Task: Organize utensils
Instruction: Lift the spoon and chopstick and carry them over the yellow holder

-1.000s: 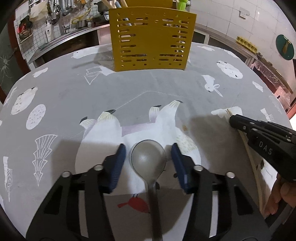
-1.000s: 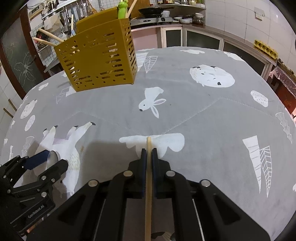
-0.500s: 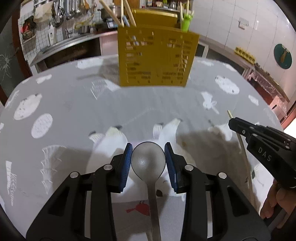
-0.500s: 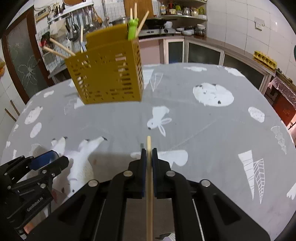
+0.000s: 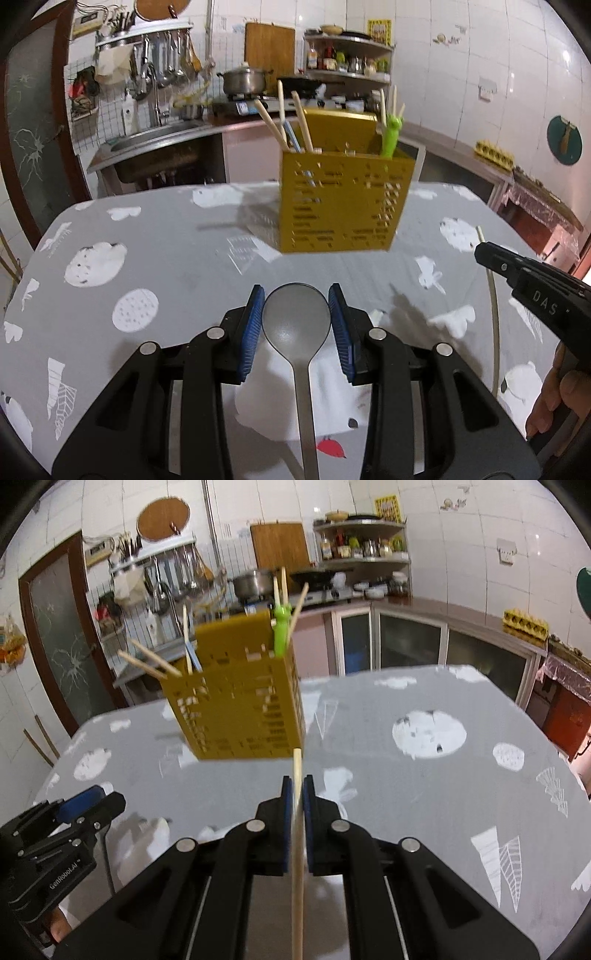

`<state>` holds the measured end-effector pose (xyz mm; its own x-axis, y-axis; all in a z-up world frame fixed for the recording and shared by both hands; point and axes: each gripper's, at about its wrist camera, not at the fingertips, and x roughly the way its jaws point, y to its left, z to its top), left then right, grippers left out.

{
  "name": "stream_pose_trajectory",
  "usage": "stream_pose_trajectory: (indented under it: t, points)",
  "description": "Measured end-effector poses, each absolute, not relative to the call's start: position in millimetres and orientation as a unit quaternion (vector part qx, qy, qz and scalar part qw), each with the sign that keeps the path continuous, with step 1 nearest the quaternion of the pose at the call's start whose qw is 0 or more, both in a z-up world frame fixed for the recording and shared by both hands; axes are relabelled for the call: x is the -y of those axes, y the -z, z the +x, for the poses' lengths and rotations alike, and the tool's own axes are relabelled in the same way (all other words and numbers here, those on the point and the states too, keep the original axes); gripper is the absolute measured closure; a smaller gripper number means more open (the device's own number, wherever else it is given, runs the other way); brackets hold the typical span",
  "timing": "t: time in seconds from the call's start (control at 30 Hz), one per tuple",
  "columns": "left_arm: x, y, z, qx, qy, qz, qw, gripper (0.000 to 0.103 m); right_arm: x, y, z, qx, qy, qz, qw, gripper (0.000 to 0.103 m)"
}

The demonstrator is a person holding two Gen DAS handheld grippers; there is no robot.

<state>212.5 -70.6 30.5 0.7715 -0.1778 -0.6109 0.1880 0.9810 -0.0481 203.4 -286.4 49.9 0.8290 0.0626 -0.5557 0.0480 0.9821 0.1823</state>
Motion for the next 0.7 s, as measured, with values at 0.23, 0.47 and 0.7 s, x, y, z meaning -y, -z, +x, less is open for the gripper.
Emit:
stream_pose_trajectory:
  t: [0.23, 0.47, 0.7]
  points:
    - [57.3, -39.1, 220.1, -0.297, 0.093, -0.007, 0.95, 0.068, 281.9, -65.8, 202.9, -0.233, -0.002, 0.091, 0.968, 0.097]
    - [54.4, -46.8, 226.3, -0.267, 0.091, -0.008, 0.959, 0.068, 281.1, -75.7, 204.0, -0.187, 0.001, 0.087, 0.979, 0.097]
    - [53.2, -59.7, 229.4, -0.231, 0.095, -0.007, 0.968, 0.068, 281.9, -87.1, 196.9, -0.129, 0.009, 0.076, 0.989, 0.097]
